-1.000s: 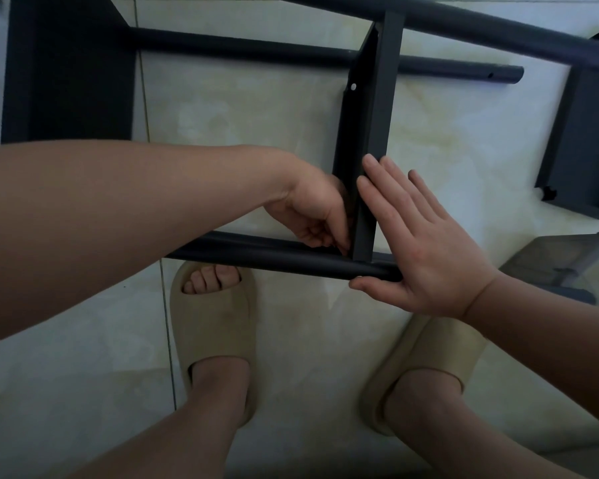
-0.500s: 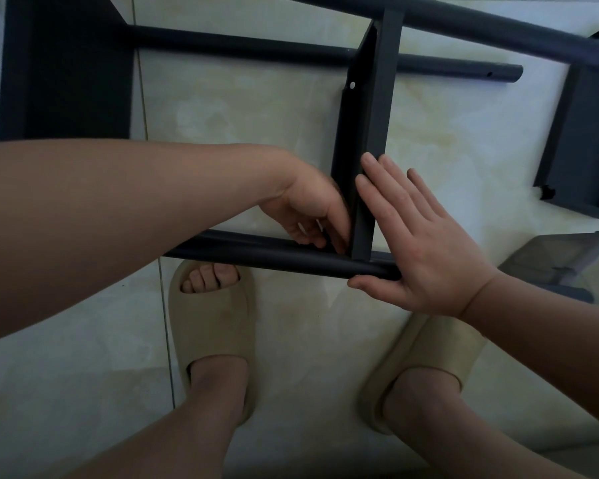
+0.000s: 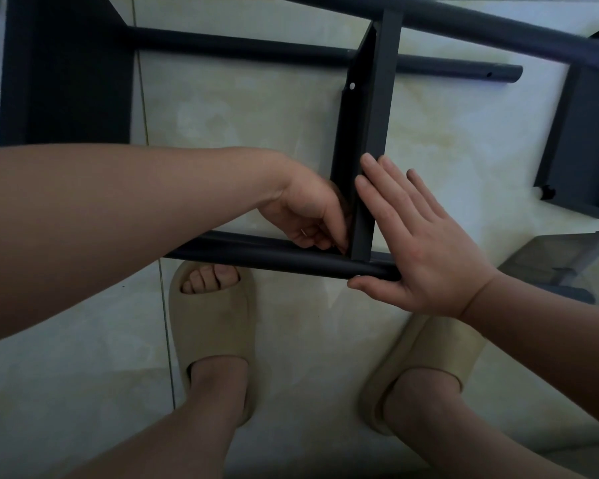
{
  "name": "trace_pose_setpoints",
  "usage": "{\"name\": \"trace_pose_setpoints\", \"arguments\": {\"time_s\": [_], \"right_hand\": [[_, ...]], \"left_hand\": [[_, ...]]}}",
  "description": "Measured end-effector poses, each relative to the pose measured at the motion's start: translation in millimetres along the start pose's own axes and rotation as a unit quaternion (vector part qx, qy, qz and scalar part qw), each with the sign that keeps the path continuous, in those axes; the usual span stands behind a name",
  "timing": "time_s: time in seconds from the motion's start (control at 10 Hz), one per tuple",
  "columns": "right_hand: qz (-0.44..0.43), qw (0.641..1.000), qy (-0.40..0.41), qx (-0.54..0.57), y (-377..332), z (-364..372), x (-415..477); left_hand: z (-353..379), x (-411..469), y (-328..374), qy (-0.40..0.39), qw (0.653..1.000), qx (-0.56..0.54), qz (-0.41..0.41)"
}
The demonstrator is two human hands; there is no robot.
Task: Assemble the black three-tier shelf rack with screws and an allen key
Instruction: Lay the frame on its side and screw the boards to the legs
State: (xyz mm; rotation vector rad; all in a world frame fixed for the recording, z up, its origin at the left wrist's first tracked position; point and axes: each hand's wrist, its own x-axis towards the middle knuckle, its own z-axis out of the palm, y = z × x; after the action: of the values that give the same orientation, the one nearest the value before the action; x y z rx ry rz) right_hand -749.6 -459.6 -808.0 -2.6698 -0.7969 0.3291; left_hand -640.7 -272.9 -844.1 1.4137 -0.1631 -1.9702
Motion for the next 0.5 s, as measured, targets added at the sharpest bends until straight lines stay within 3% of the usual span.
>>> {"name": "trace_pose_setpoints", "arguments": {"time_s": [0.2,0.5], "right_hand": [[0.001,1.0,-0.002,-0.001,0.0,-0.1,0.0],[-0.001,1.0,0.001,-0.001,0.5,0.3,0.3]], "left_hand": [[-3.1,-2.3,2.0,-0.019,0.999,0.012,-0.036],[0.5,0.8,5.7,-0.004,1.0,0.01,-0.022]]}}
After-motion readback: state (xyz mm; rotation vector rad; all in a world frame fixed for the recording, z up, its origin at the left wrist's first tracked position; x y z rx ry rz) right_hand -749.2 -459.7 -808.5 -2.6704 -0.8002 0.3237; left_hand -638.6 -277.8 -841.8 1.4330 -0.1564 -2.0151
